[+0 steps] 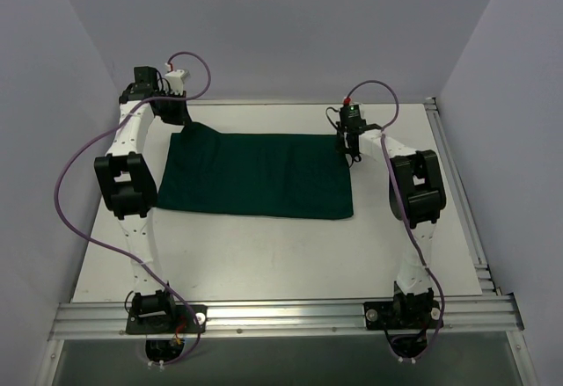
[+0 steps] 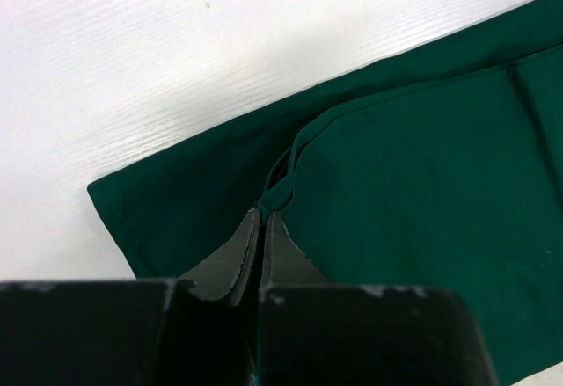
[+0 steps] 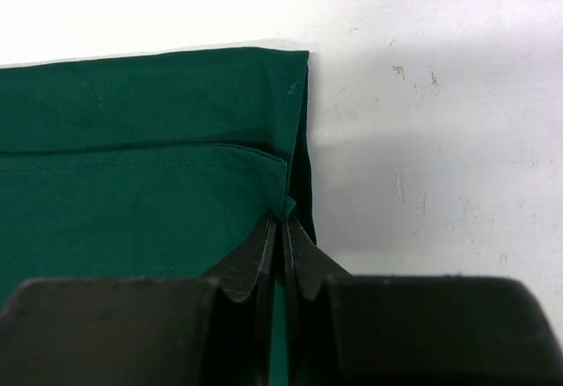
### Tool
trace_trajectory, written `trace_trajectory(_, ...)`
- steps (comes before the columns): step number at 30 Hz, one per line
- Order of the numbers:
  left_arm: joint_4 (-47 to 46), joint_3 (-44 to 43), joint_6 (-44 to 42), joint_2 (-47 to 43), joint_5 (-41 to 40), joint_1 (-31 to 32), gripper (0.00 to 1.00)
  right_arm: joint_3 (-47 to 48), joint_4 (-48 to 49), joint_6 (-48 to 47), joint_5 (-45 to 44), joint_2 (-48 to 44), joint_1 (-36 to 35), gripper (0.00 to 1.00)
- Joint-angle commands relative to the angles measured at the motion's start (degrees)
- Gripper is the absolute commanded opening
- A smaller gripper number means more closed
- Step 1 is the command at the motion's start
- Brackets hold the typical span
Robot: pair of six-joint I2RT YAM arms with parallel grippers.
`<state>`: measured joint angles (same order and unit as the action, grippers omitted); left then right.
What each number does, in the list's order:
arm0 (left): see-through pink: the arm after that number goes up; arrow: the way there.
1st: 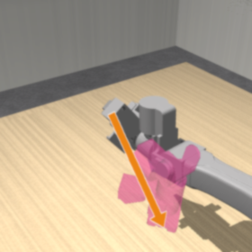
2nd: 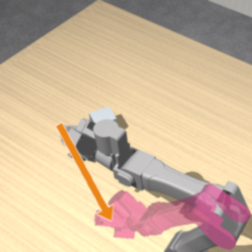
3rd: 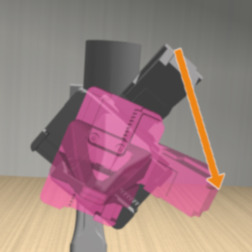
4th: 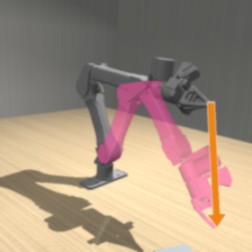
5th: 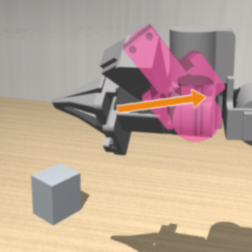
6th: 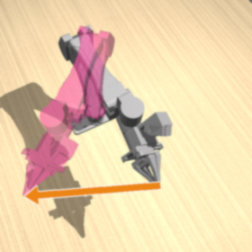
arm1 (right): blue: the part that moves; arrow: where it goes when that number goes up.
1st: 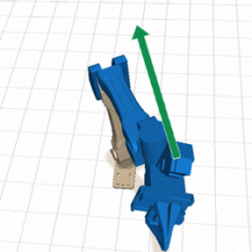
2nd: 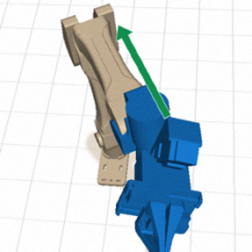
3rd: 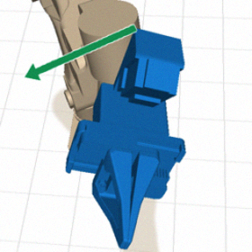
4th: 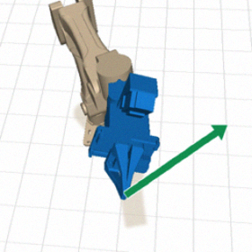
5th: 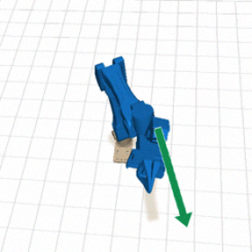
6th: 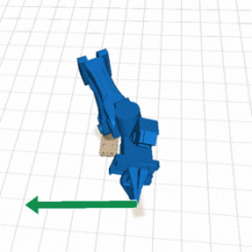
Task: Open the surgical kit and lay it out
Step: Open the surgical kit at the center of the board.
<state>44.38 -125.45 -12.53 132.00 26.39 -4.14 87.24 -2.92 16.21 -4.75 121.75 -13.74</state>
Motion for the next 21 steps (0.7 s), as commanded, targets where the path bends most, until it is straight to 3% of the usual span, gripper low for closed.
trace_trajectory(1,-0.2,-0.9,-0.6,-3.1,1.6,-0.3,0.02,1.8,-1.7,-0.4,-2.1,-3.9,-0.1,0.0)
trace_trajectory(8,1.7,-0.9,-1.3,-6.5,6.1,-1.2,0.02,1.4,-2.5,-1.1,-4.4,-5.3,1.0,0.0)
trace_trajectory(14,4.7,3.1,-5.2,-12.3,11.1,-2.3,0.02,1.5,-1.5,-2.4,-1.2,-5.1,1.8,0.0)
trace_trajectory(17,8.3,5.5,-10.1,-14.7,14.6,-2.1,0.02,1.8,-1.1,-2.2,0.7,-5.0,2.0,0.04)
trace_trajectory(20,11.1,9.2,-15.3,-17.0,15.9,-1.8,0.02,1.7,-1.1,-2.0,1.7,-5.1,2.1,0.18)
trace_trajectory(21,12.6,11.2,-16.7,-18.3,16.6,-1.7,0.02,1.7,-1.3,-1.9,1.9,-5.3,2.0,0.27)
